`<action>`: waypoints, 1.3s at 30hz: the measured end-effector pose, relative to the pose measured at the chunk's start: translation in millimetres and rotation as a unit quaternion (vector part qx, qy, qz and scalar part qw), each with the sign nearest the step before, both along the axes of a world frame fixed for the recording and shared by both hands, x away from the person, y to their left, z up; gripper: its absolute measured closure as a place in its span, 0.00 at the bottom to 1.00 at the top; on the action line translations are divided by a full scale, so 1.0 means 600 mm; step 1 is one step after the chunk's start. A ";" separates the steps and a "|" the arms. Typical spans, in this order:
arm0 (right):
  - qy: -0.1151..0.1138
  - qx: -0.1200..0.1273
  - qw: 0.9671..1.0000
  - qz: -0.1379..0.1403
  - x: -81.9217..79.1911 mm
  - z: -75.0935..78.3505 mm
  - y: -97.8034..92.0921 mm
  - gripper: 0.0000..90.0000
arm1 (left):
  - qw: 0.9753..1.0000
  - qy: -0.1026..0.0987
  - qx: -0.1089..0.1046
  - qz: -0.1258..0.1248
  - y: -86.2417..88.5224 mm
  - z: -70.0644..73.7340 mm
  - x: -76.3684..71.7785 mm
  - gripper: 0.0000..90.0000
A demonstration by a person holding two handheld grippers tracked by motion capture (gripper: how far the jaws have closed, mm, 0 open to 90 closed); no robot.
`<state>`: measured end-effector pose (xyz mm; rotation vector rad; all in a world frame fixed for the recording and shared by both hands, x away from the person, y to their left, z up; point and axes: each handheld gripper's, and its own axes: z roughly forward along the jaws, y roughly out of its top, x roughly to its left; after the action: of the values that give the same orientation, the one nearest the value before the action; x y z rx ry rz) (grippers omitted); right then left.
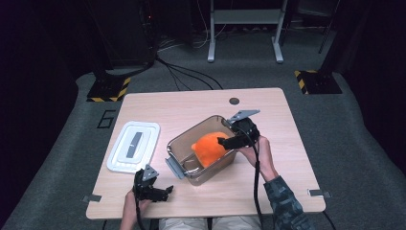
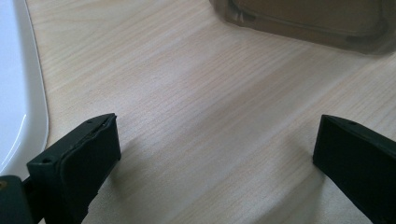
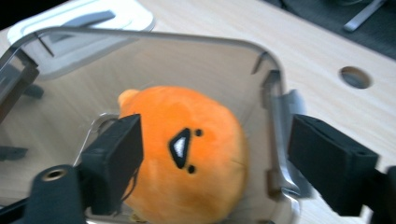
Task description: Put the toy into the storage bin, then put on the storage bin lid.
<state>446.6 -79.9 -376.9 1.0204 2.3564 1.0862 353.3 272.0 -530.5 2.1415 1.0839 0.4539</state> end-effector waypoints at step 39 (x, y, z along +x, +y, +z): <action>0.031 0.042 0.987 -0.153 -0.017 -0.201 -0.221 0.00 | 1.000 -0.001 0.001 0.001 0.000 0.000 0.000 0.01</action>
<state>436.6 -212.8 -497.5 1.4112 2.1207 1.0534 353.3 271.9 -530.6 2.1402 1.0855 0.4587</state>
